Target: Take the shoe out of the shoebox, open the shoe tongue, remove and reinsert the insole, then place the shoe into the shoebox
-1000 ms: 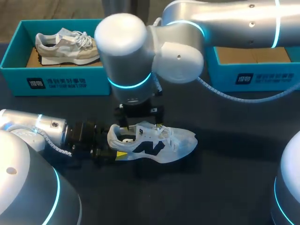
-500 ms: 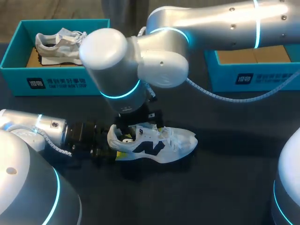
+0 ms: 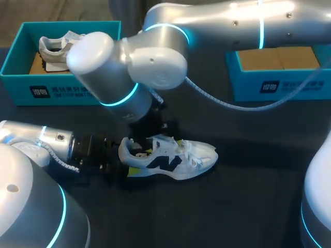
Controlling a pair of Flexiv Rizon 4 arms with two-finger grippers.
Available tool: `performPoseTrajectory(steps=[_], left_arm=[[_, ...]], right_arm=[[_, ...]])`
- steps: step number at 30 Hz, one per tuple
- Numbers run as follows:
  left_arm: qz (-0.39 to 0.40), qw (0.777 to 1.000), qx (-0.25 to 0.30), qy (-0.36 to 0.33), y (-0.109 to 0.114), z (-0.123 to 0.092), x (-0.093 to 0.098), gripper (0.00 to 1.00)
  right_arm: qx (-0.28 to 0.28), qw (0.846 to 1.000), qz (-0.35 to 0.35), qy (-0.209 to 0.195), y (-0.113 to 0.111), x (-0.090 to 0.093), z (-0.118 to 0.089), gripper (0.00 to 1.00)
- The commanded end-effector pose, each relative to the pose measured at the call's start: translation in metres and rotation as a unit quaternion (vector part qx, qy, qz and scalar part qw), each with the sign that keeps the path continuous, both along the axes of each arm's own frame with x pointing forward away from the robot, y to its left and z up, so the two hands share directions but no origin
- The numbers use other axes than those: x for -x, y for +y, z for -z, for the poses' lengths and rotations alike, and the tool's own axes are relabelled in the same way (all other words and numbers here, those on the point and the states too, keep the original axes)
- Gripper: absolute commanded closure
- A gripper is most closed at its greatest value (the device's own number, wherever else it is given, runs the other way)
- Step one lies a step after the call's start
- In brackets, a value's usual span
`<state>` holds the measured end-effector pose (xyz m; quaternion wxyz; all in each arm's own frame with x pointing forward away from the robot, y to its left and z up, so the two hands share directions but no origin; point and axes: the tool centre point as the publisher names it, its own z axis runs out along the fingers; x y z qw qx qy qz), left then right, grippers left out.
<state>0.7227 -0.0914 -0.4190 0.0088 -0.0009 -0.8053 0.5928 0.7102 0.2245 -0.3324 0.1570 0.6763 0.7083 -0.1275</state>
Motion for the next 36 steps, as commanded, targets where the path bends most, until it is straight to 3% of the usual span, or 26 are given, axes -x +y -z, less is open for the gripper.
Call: performPoseTrajectory(steps=[1, 4, 20, 27, 36], left_arm=[[0.001, 1.0, -0.001, 0.001, -0.001, 0.006, 0.003, 1.0], [0.001, 1.0, -0.001, 0.001, -0.001, 0.006, 0.003, 1.0], [0.001, 1.0, -0.001, 0.001, -0.001, 0.006, 0.003, 1.0], [0.001, 1.0, -0.001, 0.001, -0.001, 0.006, 0.003, 1.0], [0.001, 1.0, -0.001, 0.001, -0.001, 0.006, 0.003, 1.0]], right_arm=[[0.039, 0.981, 0.174, -0.08, -0.003, 0.007, -0.008, 0.75], [0.042, 0.98, 0.177, -0.079, -0.008, 0.006, -0.011, 1.0], [-0.008, 0.982, 0.166, -0.09, -0.025, -0.001, -0.011, 1.0], [-0.006, 0.981, 0.171, -0.087, -0.051, 0.0, -0.022, 1.0], [-0.004, 0.981, 0.177, -0.085, -0.081, -0.003, -0.019, 1.0]])
